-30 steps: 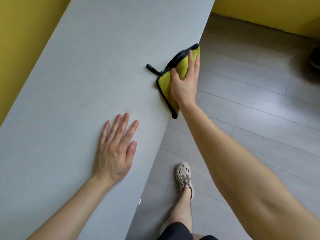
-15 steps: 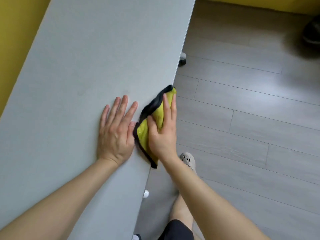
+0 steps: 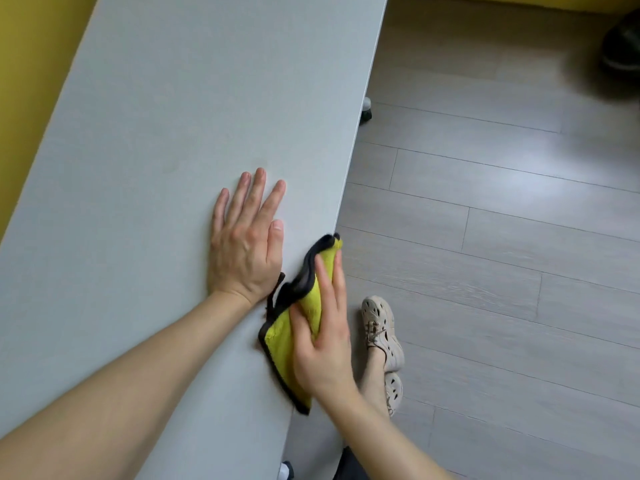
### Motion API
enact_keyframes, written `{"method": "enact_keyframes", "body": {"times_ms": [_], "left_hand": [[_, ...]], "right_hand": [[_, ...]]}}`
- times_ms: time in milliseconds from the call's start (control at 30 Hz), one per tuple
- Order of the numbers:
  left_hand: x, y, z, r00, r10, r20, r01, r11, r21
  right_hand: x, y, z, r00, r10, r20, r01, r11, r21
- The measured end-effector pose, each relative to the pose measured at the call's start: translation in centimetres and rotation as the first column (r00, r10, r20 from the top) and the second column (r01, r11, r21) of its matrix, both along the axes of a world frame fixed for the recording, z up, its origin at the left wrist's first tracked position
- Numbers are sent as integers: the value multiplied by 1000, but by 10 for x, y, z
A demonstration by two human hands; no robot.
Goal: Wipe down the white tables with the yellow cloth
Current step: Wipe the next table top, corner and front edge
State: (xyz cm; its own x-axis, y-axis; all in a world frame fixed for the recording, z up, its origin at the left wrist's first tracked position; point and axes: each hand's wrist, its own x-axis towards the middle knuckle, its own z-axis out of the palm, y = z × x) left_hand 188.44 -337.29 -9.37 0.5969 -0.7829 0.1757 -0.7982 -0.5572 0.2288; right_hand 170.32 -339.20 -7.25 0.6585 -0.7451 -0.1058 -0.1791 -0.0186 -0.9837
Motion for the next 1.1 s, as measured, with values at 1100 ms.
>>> {"method": "enact_keyframes", "body": {"times_ms": [1100], "left_hand": [[2,15,11,992,-74,-106,66,994,-84]], "right_hand": [[-38,77,-10,997,-76,-25,74,996,-53]]}}
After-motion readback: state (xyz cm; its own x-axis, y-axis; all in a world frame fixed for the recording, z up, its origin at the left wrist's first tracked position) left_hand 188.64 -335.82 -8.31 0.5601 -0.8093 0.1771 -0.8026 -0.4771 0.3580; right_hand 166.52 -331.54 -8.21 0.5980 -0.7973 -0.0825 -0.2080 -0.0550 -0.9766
